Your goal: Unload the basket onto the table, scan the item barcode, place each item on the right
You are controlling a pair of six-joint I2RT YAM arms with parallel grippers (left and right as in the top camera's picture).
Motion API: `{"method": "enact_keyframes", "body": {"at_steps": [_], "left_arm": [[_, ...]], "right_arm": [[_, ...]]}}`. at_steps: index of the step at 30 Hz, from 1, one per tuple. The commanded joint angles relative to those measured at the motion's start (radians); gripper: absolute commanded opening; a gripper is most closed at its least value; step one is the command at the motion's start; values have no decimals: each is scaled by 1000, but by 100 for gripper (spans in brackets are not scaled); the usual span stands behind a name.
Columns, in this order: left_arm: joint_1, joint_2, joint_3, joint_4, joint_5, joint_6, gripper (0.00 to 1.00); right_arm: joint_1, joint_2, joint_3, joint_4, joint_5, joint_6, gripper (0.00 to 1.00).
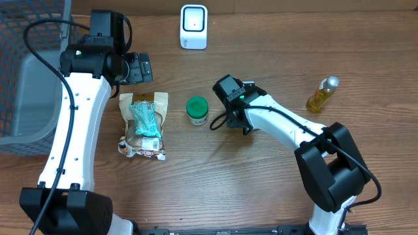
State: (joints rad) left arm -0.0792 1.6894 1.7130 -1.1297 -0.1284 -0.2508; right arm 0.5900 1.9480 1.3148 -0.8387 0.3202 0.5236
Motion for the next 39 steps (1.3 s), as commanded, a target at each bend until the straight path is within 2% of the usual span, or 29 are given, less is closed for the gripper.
{"method": "enact_keyframes", "body": {"at_steps": [1,11,15,20,28,35,36,37,39], "left_arm": [[-7,-3,19,4,-9,19,100],[-7,-3,19,4,-9,19,99],[-7,-3,19,4,-9,19,100],[-7,-3,19,4,-9,19,100],[-7,-3,19,4,-9,19,100],[-7,-3,19,4,-10,19,100],[-7,-3,19,4,-9,19,100],[-7,-3,19,4,-9,19,100],[-7,-3,19,4,-9,19,100]], "right_arm": [[-4,-2,26,2,0,-5,50],[-4,-1,-42,85,40,-58,49],[-4,-1,-76,109,94,-58,41],[-4,-1,-106,142,102,-58,40],[-4,1,-119,158,97,-57,22],[-4,1,-119,156,35,-57,17],[-4,1,-119,157,23,-57,7],[-4,1,-117,157,13,-56,4],[-4,-1,-113,156,-4,-51,4]]}}
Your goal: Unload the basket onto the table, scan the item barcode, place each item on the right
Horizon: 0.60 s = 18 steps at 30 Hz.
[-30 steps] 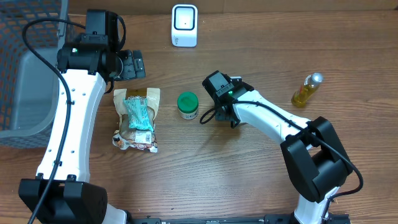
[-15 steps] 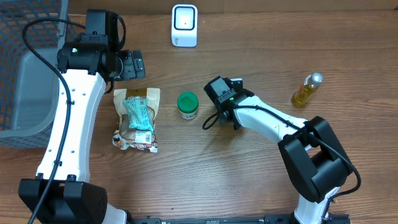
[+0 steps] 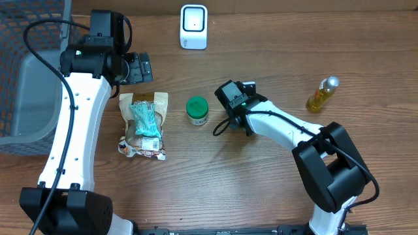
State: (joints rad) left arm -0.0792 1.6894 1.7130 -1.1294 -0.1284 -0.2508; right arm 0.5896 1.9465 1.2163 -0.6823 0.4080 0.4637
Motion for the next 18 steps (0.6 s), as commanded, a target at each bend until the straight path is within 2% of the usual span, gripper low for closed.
{"method": "enact_keyframes", "body": {"at_steps": [1,11,18], "left_arm": [[-7,-3,19,4,-9,19,100],[-7,-3,19,4,-9,19,99],[-7,-3,19,4,-9,19,99]], "right_arm": [[-3,-2,-10,-2,-103,10,4],[-36,-145,21,-24,-315,10,4],[-181,-190,21,-47,-740,-21,4]]}}
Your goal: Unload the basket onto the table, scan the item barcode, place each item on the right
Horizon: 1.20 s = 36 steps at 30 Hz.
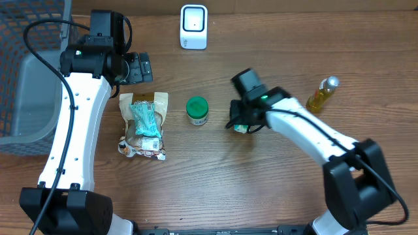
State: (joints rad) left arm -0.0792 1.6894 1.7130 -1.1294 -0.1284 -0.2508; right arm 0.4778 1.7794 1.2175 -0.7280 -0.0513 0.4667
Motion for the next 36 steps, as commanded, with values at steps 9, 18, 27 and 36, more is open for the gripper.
{"method": "enact_keyframes", "body": {"at_steps": [9,18,27,36], "left_arm": [[-7,-3,19,4,-9,19,100],[-7,-3,19,4,-9,19,100],[-7,-3,19,4,-9,19,100],[-7,-3,19,4,-9,19,100]], "right_arm": [[-233,-21,13,-29,-649,-163,4],[-245,-10,-28,-6,-623,-184,4],[-245,-2,-28,-2,-623,-184,4],[-245,-2,-28,-11,-573,-184,4]]}}
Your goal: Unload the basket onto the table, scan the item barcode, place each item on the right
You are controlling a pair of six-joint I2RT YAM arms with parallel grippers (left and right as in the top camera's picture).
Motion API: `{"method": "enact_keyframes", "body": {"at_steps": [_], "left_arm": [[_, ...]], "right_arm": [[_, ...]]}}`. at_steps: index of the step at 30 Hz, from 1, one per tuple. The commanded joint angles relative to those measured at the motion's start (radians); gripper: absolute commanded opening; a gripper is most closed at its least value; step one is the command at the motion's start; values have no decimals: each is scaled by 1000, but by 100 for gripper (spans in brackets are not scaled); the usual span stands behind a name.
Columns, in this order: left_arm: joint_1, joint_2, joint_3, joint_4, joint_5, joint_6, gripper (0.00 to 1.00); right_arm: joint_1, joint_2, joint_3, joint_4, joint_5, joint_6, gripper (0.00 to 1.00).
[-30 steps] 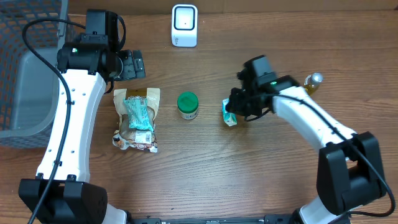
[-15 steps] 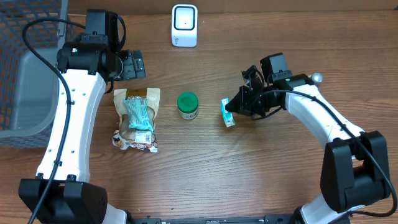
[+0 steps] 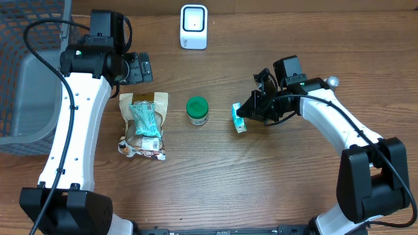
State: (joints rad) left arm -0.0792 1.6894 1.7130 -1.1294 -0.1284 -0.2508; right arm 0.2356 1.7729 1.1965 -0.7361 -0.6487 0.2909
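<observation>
A small teal-and-white box (image 3: 239, 119) sits right of table centre, at the fingertips of my right gripper (image 3: 245, 111). That gripper reaches in from the right and looks shut on the box's upper end. The white barcode scanner (image 3: 194, 27) stands at the back edge, well behind the box. My left gripper (image 3: 145, 67) hovers open and holds nothing at the back left, behind the snack bag (image 3: 144, 125).
A green-lidded jar (image 3: 197, 109) stands just left of the box. A yellow oil bottle (image 3: 321, 95) lies behind the right arm. A grey mesh basket (image 3: 26, 72) fills the far left edge.
My right arm has swung to the right, so the gripper now reaches in from the right. The teal box shows in full, slightly farther back. The left arm has not moved.
My right gripper first hung low over a spot right of the jar, hiding what lay beneath it, and stayed there. Then it sat farther right with the teal box showing at its tip. Now the arm stands right of the box, fingers on it.
</observation>
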Motion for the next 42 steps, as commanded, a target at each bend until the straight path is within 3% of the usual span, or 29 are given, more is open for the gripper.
{"method": "enact_keyframes", "body": {"at_steps": [1,35,42], "left_arm": [[-7,-3,19,4,-9,19,100],[-7,-3,19,4,-9,19,100],[-7,-3,19,4,-9,19,100]], "right_arm": [[-2,4,-7,-6,30,-8,4],[-2,4,-7,-7,53,-9,4],[-8,4,-7,-14,72,-64,4]]}}
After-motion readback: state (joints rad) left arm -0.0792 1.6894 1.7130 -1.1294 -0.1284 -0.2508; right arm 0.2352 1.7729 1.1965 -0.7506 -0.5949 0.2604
